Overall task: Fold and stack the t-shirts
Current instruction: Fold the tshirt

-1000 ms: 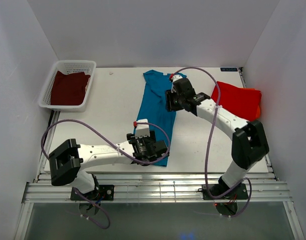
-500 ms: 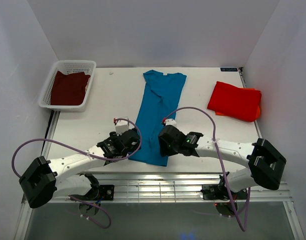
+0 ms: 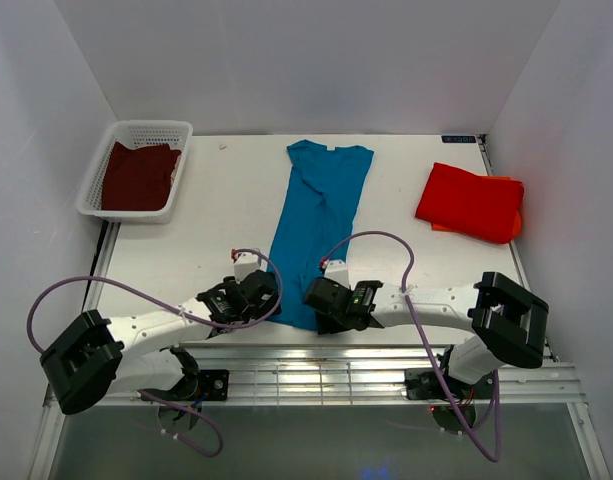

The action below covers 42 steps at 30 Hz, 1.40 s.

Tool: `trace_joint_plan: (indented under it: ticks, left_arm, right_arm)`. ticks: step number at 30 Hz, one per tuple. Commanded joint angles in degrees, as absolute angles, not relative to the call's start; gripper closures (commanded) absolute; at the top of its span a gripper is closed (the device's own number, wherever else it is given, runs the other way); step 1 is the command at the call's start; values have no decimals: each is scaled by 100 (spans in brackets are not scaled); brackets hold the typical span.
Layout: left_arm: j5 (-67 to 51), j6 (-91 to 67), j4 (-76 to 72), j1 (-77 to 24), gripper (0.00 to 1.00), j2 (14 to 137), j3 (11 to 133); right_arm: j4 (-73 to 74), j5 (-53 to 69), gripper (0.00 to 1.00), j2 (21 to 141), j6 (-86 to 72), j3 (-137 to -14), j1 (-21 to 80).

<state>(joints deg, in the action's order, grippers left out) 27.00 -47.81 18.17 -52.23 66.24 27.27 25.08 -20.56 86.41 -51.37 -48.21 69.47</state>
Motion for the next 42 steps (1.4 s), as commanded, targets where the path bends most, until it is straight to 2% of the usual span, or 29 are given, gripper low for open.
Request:
trace_joint_plan:
  ticks: [1, 6, 13, 17, 20, 23, 24, 25, 28, 35, 42]
  left_arm:
    - [2567, -4764, 1495, -5194, 18, 6671, 2646]
    - [2505, -4772, 1362, -5186, 20, 6978, 2654]
    - [2479, -4913, 1652, -5194, 38, 7146, 2742]
    - [2364, -4966, 1661, -5194, 43, 7084, 2672]
    - [2285, -4966, 1679, -5194, 48, 6997, 2611]
    - [2110, -4983, 1679, -5194, 58, 6908, 2584]
    - [2048, -4992, 1644, -5194, 66, 6847, 2549]
    - [1996, -5001, 1617, -5203, 70, 6821, 2523]
    - [1758, -5036, 1512, -5221, 83, 6741, 2382]
    - [1740, -5509, 1520, -5800, 100, 6785, 2039]
    - [2126, -6424, 2293, -6897, 100, 6873, 2232]
  right_arm:
    - [2733, -2434, 48, 8649, -5528, -4878, 7058]
    - [2698, -2522, 48, 8605, -5651, -4659, 7058]
    - [2356, -2496, 53, 8648, -5695, -4307, 7049]
    - [2145, -2461, 58, 8710, -5599, -4201, 7058]
    - [2118, -2452, 67, 8692, -5555, -4210, 7049]
    - [2162, -2452, 83, 8675, -5528, -4236, 7058]
    - [2188, -2435, 90, 8666, -5528, -4254, 7058]
    - [2223, -2435, 92, 8666, -5537, -4263, 7058]
    - [2452, -2461, 92, 8657, -5607, -4307, 7136]
    - [2882, -2557, 92, 8605, -6029, -4315, 7479]
    - [3656, -2804, 92, 8166, -6784, -4316, 8094]
